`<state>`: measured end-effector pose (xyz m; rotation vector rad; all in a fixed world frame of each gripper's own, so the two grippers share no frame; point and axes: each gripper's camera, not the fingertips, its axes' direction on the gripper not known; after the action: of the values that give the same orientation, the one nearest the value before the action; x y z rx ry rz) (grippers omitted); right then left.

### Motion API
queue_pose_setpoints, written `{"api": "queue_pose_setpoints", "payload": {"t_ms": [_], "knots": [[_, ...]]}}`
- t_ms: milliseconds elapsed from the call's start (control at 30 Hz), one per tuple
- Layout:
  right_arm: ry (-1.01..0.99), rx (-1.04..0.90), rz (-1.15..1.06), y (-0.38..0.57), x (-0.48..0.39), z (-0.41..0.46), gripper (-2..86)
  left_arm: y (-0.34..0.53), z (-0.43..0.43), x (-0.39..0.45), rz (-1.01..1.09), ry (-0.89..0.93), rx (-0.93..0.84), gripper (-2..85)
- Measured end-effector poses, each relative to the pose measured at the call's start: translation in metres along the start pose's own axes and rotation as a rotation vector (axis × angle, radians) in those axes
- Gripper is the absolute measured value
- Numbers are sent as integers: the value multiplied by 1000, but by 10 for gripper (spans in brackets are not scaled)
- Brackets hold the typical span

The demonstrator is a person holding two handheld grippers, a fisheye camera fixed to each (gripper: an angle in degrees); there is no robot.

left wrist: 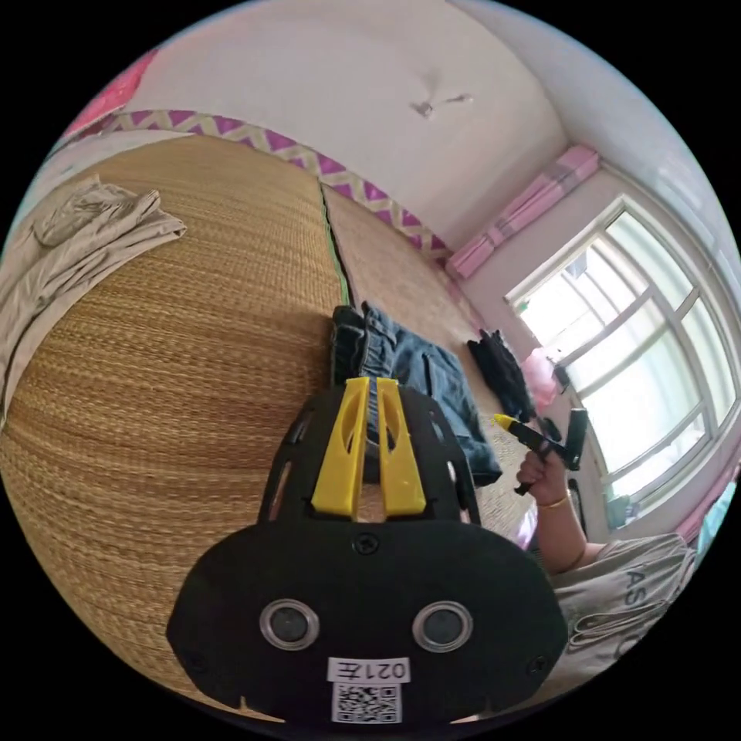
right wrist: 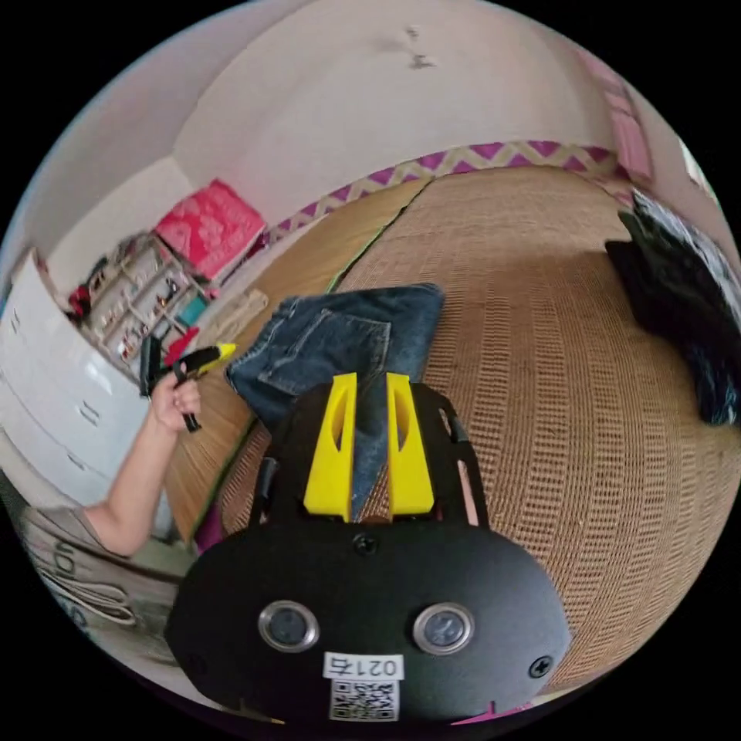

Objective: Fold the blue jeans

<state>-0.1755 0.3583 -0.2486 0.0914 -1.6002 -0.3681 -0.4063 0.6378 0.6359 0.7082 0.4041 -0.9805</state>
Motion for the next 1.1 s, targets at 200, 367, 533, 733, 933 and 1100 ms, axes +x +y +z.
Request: {"api": "queue_pose_setpoints", "payload": {"t_ms": [200,367,533,733,933,1100], "knots": [[-257,-194,270,-23,125,47,129,-6,50,-89,-176,210,-229,153],[-322,-202,320,-39,160,72,115,1,83,-112,-206,209,-304,109],[-264,-239,255,-66,175,100,72,-1,107,-119,-193,128,-358,77],[-324,-232,152,-108,175,72,61,22,84,-156,-243,293,-251,48],[-255,-224,-200,-217,64,58,62,33,-33,-172,-230,357,10,46],[-408,-242,-384,-322,-51,129,61,37,-208,-221,-277,275,368,45]]}}
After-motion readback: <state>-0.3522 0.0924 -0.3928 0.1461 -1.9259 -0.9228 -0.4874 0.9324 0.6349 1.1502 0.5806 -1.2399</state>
